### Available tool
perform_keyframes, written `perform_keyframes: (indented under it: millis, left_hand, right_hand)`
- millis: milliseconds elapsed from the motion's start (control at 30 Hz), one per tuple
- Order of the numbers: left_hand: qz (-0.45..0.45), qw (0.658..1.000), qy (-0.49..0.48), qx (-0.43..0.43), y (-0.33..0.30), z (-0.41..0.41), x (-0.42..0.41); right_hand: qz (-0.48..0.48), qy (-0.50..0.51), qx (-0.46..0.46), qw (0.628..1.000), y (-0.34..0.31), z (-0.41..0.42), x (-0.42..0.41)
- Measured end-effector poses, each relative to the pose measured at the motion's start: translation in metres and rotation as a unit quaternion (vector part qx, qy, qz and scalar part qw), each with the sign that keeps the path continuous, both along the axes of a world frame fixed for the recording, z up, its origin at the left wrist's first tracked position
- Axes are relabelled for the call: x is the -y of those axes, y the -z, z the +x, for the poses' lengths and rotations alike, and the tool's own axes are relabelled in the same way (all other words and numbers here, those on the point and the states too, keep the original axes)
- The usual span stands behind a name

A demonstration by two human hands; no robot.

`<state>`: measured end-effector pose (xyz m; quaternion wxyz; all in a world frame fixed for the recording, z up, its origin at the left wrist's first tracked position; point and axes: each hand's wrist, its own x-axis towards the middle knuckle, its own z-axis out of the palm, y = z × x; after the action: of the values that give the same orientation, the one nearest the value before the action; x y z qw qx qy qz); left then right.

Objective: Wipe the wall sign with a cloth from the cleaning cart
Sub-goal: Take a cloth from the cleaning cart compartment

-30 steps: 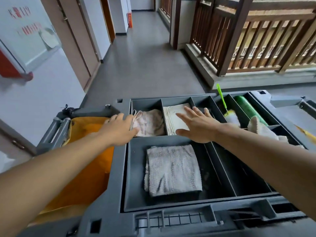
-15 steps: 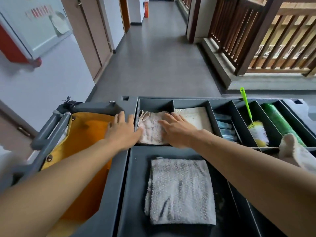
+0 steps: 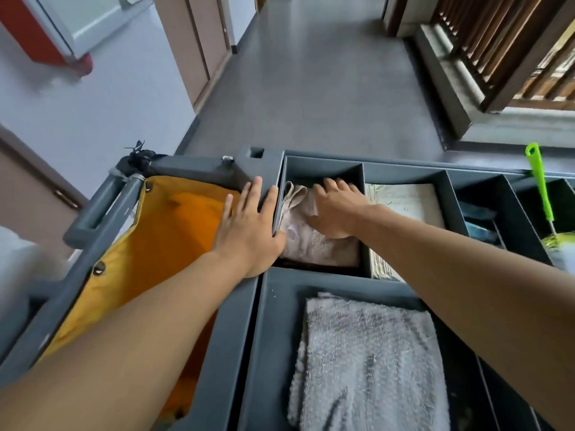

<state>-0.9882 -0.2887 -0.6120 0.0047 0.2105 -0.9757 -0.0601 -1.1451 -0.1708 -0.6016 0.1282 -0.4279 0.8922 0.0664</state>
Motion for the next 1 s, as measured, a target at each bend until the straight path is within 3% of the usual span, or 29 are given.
perform_keyframes:
  millis: [400, 833, 1000]
  left_hand:
    - [-0.009, 1.0, 0.002, -0.016, 0.001, 0.001, -0.002]
    - [-0.028, 0.999, 0.03, -0.029, 0.002, -0.001, -0.001]
    - [0.081, 0.994, 0.024, -0.066, -0.015, 0.007, -0.008]
  right_hand:
    - [-0.068, 0.025, 0.019, 0.997, 0.002, 0.007, 0.009]
    - [-0.181, -0.034, 0.009, 0.983, -0.033, 0.025, -0.021]
    - [-0.211, -0.104, -0.007, 0.972, -0.069, 0.031, -0.038]
